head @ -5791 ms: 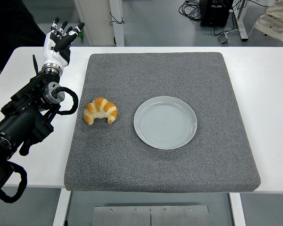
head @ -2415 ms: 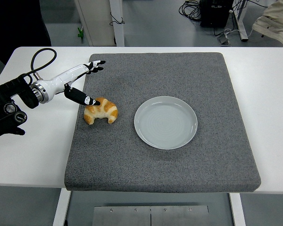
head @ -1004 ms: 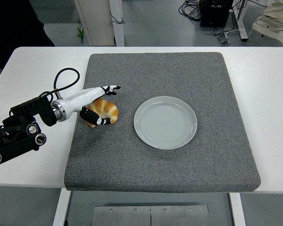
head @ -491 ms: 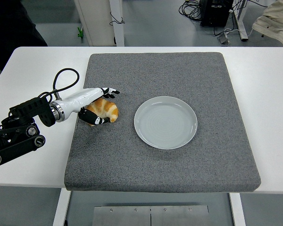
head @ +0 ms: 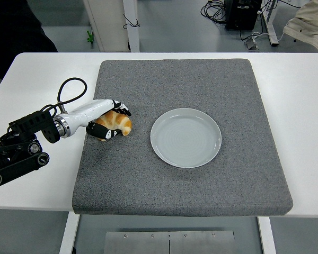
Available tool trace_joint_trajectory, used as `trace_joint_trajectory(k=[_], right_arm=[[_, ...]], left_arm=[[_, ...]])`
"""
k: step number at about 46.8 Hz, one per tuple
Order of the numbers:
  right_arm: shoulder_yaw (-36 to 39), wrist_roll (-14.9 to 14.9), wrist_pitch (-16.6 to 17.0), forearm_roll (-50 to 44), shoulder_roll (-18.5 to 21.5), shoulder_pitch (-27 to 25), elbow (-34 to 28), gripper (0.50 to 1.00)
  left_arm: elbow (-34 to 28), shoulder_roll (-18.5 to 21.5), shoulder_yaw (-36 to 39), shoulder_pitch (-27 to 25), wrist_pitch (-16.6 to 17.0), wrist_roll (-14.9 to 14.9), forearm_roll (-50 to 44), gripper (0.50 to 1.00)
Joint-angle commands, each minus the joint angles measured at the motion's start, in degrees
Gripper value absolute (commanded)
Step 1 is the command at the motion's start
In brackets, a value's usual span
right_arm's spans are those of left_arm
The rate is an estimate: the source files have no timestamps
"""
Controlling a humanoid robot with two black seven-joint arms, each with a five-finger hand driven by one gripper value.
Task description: Place the bread on the plate
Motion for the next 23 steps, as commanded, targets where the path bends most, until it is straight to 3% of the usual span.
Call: trace_joint_trajectory(k=[1,6,23], right_arm=[[0.00,0.00,-0.03,0.00,0.00,0.00,0.00,1.000],[0.00,0.00,-0.03,0.00,0.00,0.00,0.00,1.000],[0.00,0.00,-0.03,0.00,0.00,0.00,0.00,1.000]], left_arm=[[0.02,0.14,-0.05,-0.18,-0.04,-0.18,-0.23,0.608],[0.02,0.40,-0.49,-0.45,-0.13,-0.18,-0.41,0.583],[2.21,0.93,-3.66,-3.61,-0.74,-2.29,-3.13,0.580]])
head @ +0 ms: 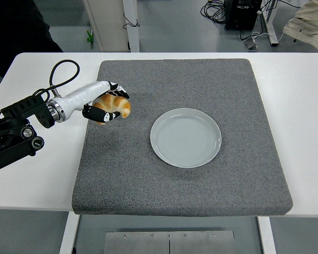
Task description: Place the bread on the plate
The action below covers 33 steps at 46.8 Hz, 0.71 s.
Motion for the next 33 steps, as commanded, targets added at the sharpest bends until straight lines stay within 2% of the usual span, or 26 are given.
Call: trace_joint_trajectory(k=[1,8,20,33], right_arm=[[0.00,0.00,-0.01,0.00,0.00,0.00,0.00,1.000],[0.00,0.00,0.08,0.00,0.00,0.00,0.00,1.000],[0.00,0.00,-0.01,0.00,0.00,0.00,0.00,1.000],[0.00,0.00,-0.01,0.00,0.00,0.00,0.00,1.000]], left_arm=[[1.00,-0.15,-0.04,-1.00,-0.05,-0.14,-0.04,0.580],[1.62,0.02,-0.83,-2.76,-1.45,-0.49,0.05,0.578],[2.59,0.90,-9.18,-4.78,-9.09,-1.02,1.11,0.577],[2.59,-0.06,-15.60,-7.33,-14.81,-0.94,3.48,0.583]])
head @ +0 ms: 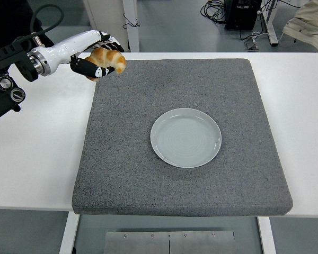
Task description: Place the bread on the plate
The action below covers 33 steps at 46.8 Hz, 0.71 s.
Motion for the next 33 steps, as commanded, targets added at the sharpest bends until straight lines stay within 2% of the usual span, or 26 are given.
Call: trace_joint_trajectory(k=[1,15,33], right_arm=[[0.00,0.00,-0.02,0.00,0.00,0.00,0.00,1.000],[0.00,0.00,-0.02,0.00,0.00,0.00,0.00,1.000],[0.09,0.00,-0.02,0.00,0.00,0.00,0.00,1.000]], left_arm=[[-0.01,-0.89,-1.21,-1.17,-1.49,0.09,0.21,0.583],[-0.89,-6.34,-1.29,-3.20,-2.19,0.27,1.44,0.587],[-2.12,-10.91,-1.29,-5.48,-2.54,0.27,1.52,0.590]])
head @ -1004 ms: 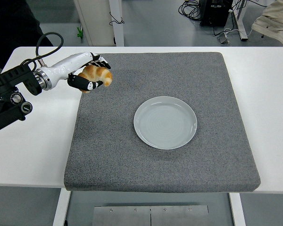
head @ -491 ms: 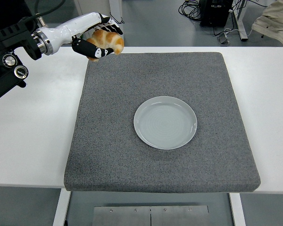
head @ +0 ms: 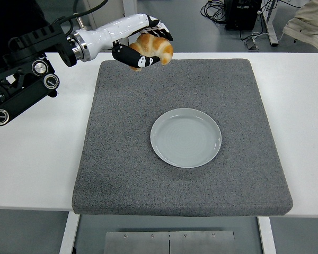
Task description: Place the bread on the plate
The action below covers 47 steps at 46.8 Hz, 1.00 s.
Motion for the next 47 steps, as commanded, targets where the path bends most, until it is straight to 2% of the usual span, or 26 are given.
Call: trace_joint_trajectory(k=[1,9,23,30,39,47], right_arm=[[0.00,0.00,-0.02,0.00,0.00,0.01,0.00,1.000],[0.00,0.00,-0.02,0.00,0.00,0.01,0.00,1.000],[0.00,0.00,-0.02,0.00,0.00,0.01,0.00,1.000],[0.00,0.00,-0.02,0.00,0.00,0.01,0.00,1.000],[0.00,0.00,-0.02,0.00,0.00,0.01,0.00,1.000],[0.00,0.00,0.07,0.00,0.00,0.01,0.00,1.000]], left_arm=[[0.01,-1.12,0.02,-0.30,-0.19,0.07,0.09,0.590],[0.01,-4.11,0.64,-1.88,-0.19,0.42,0.44,0.593],[0.01,-6.84,0.81,-3.72,-0.27,0.60,2.73,0.596],[0.01,-10.35,3.09,-4.95,-0.36,0.60,2.81,0.598],[0.19,-12.90,5.73,-4.17,-0.19,0.68,5.71,0.596],[0.63,-13.34,7.93,-2.58,0.34,0.68,6.59,0.598]])
